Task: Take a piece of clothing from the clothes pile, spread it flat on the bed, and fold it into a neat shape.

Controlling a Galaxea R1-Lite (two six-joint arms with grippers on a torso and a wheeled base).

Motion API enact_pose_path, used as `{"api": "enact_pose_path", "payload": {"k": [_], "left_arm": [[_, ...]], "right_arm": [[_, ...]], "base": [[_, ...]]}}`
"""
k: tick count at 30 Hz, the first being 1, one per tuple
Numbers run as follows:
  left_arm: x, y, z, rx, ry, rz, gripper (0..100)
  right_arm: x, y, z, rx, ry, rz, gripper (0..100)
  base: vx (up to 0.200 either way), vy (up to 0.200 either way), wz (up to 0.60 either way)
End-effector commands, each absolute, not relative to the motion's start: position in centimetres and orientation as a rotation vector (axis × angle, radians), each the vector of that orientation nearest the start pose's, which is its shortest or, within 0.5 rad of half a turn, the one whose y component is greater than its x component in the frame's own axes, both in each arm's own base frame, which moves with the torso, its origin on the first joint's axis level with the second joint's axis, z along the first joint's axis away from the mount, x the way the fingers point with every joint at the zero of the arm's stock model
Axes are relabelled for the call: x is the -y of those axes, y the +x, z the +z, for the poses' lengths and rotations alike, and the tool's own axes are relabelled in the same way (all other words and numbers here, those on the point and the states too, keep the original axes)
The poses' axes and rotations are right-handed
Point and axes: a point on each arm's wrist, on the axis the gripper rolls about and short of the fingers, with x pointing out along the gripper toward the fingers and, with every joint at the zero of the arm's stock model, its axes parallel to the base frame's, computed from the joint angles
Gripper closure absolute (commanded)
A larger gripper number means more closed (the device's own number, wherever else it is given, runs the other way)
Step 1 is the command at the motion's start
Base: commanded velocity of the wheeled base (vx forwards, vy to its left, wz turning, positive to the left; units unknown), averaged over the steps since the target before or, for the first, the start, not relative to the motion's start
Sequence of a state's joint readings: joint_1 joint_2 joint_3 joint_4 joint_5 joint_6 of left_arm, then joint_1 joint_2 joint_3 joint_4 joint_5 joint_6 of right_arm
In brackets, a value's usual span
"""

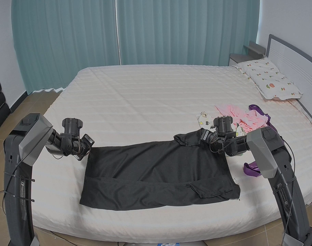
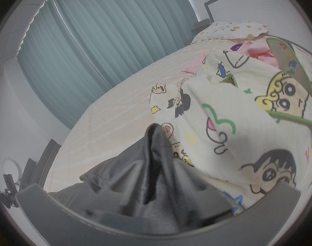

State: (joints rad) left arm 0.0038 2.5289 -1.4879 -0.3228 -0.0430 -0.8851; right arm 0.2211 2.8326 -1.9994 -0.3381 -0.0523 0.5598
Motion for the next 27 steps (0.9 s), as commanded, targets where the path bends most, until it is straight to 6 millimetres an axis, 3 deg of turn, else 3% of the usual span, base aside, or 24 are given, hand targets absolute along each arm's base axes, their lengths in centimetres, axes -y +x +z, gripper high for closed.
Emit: {"api": "enact_pose_path", "payload": {"k": [1, 7, 13, 21, 27], "left_arm": [[-0.3, 47.6, -0.6, -0.681, -0.866, 0.285, 100], [-0.4, 47.7, -0.1, -0.662, -0.863, 0.283, 100], [-1.0, 47.8, 0.4, -0.642, -0.866, 0.292, 100], [-2.3, 47.6, 2.1, -0.604, -0.883, 0.296, 100], [-2.9, 47.6, 1.2, -0.621, -0.842, 0.315, 100]], "right_arm": [[-11.5, 53.8, -3.0, -0.505, 0.485, 0.005, 100], [-11.2, 53.8, 0.0, -0.456, 0.579, -0.013, 100], [-10.4, 52.6, 1.0, -0.485, 0.576, -0.033, 100], [-7.1, 51.8, 1.1, -0.533, 0.524, -0.094, 100], [-6.6, 50.3, 0.4, -0.665, 0.516, -0.075, 100]], "base": [[0.0, 0.0, 0.0], [0.0, 0.0, 0.0], [0.0, 0.0, 0.0], [0.0, 0.0, 0.0], [0.0, 0.0, 0.0]]}}
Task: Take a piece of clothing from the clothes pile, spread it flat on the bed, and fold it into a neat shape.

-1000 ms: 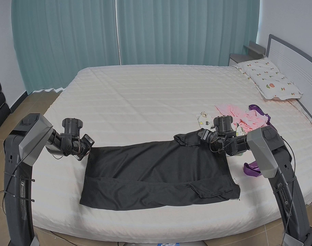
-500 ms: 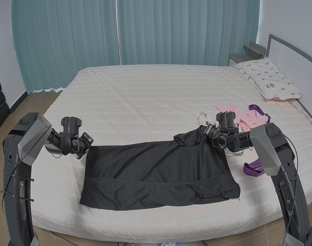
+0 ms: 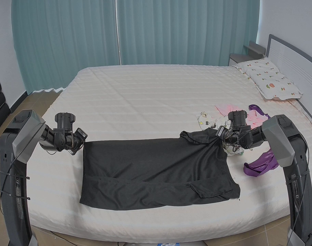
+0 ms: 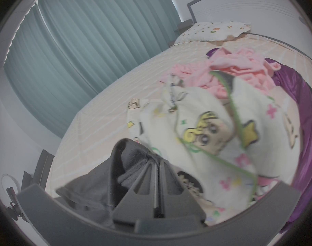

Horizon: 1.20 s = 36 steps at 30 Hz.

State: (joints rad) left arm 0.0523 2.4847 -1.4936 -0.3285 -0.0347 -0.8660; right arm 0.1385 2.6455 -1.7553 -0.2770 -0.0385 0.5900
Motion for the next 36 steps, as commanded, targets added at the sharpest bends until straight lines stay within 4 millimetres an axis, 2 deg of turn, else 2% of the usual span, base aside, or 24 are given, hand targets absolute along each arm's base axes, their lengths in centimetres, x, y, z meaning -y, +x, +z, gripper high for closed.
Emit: {"api": "enact_pose_path", "payload": {"k": [1, 6, 13, 15, 22, 24, 25, 28, 33, 36], "left_arm": [[-2.9, 47.7, 0.9, -0.629, -0.837, 0.317, 100], [-2.9, 47.8, 0.6, -0.633, -0.835, 0.319, 100], [-2.9, 48.0, 0.6, -0.635, -0.837, 0.319, 100], [-2.9, 48.0, 0.7, -0.629, -0.844, 0.317, 100], [-3.3, 48.4, 1.7, -0.553, -0.89, 0.311, 100], [-3.4, 48.4, 1.7, -0.547, -0.895, 0.312, 100], [-3.5, 48.5, 1.8, -0.535, -0.901, 0.311, 100], [-3.7, 48.5, 1.9, -0.53, -0.904, 0.315, 100], [-3.7, 48.4, 2.4, -0.524, -0.906, 0.31, 100], [-3.6, 48.1, 2.8, -0.526, -0.907, 0.306, 100]], "right_arm": [[-6.6, 50.3, 0.3, -0.68, 0.515, -0.078, 100], [-6.7, 50.3, 0.6, -0.679, 0.527, -0.07, 100], [-5.7, 51.2, 5.0, -0.571, 0.652, -0.055, 100], [-5.5, 51.3, 5.4, -0.561, 0.7, -0.069, 100], [-5.7, 51.5, 1.4, -0.579, 0.575, -0.099, 100], [-5.9, 51.6, 1.3, -0.554, 0.565, -0.101, 100], [-6.5, 52.2, 1.0, -0.447, 0.558, -0.08, 100], [-7.2, 52.3, 1.5, -0.379, 0.558, -0.047, 100], [-7.4, 52.2, 1.8, -0.361, 0.544, -0.039, 100], [-7.1, 51.3, 1.2, -0.406, 0.508, -0.05, 100]], "base": [[0.0, 0.0, 0.0], [0.0, 0.0, 0.0], [0.0, 0.0, 0.0], [0.0, 0.0, 0.0], [0.0, 0.0, 0.0], [0.0, 0.0, 0.0], [0.0, 0.0, 0.0], [0.0, 0.0, 0.0], [0.0, 0.0, 0.0], [0.0, 0.0, 0.0]]}}
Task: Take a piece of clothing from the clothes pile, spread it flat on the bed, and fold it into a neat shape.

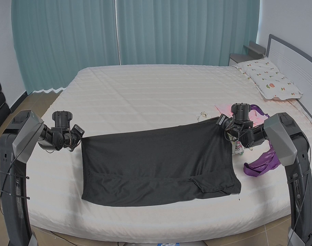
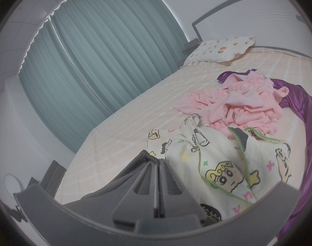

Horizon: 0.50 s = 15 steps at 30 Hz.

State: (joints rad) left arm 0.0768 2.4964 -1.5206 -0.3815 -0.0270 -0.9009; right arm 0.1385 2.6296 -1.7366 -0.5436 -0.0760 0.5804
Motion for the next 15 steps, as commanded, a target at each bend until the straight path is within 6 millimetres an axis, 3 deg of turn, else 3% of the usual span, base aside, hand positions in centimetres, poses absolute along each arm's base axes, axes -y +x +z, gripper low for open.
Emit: {"api": "enact_pose_path", "payload": {"k": [1, 9, 15], "left_arm": [[-3.6, 48.0, 2.7, -0.529, -0.902, 0.306, 100], [-3.4, 47.7, 2.2, -0.555, -0.889, 0.307, 100], [-2.8, 45.6, 2.2, -0.623, -0.8, 0.279, 100]], "right_arm": [[-7.1, 50.8, 0.9, -0.424, 0.494, -0.046, 100], [-6.8, 50.1, 0.0, -0.379, 0.449, -0.028, 100], [-6.5, 48.5, 0.1, -0.383, 0.436, -0.021, 100]], "base": [[0.0, 0.0, 0.0], [0.0, 0.0, 0.0], [0.0, 0.0, 0.0]]}}
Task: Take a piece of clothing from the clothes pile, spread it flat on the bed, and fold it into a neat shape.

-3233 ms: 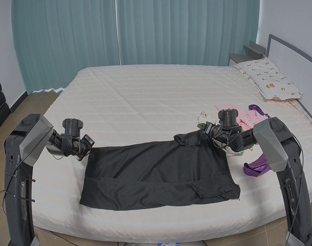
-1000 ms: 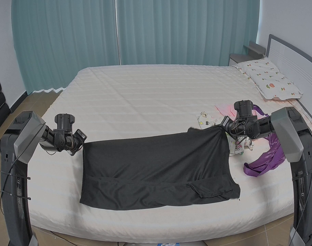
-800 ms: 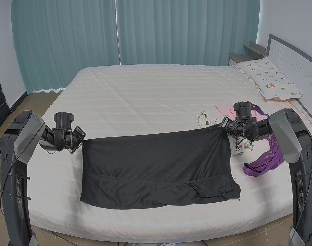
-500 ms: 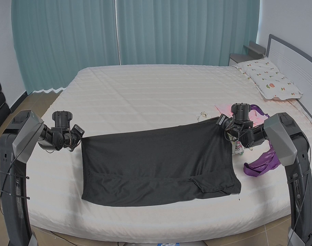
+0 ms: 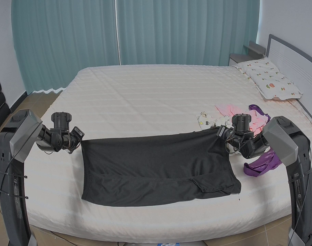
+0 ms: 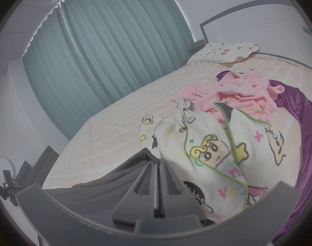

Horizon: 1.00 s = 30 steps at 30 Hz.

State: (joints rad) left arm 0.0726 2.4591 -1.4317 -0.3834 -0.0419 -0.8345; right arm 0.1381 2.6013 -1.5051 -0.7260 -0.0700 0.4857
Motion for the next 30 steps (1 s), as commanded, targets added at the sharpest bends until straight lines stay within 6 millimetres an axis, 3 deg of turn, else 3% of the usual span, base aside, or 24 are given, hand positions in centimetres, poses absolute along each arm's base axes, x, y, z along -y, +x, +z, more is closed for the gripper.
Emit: {"api": "enact_pose_path", "payload": {"k": [1, 6, 13, 25, 30], "left_arm": [[-2.8, 45.4, 2.1, -0.626, -0.789, 0.274, 100], [-2.2, 44.7, 1.3, -0.619, -0.724, 0.237, 100], [-2.2, 43.3, 2.7, -0.615, -0.72, 0.234, 100], [-2.3, 45.1, 5.5, -0.485, -0.814, 0.226, 100], [-2.4, 45.6, 4.1, -0.502, -0.836, 0.242, 100]], "right_arm": [[-6.5, 48.4, 0.1, -0.383, 0.435, -0.021, 100], [-6.4, 46.4, -0.3, -0.439, 0.407, -0.026, 100], [-6.2, 44.5, -1.3, -0.421, 0.397, -0.014, 100], [-6.9, 47.9, 0.5, -0.238, 0.429, 0.014, 100], [-6.9, 48.5, -0.2, -0.228, 0.428, -0.001, 100]], "base": [[0.0, 0.0, 0.0], [0.0, 0.0, 0.0], [0.0, 0.0, 0.0], [0.0, 0.0, 0.0], [0.0, 0.0, 0.0]]}}
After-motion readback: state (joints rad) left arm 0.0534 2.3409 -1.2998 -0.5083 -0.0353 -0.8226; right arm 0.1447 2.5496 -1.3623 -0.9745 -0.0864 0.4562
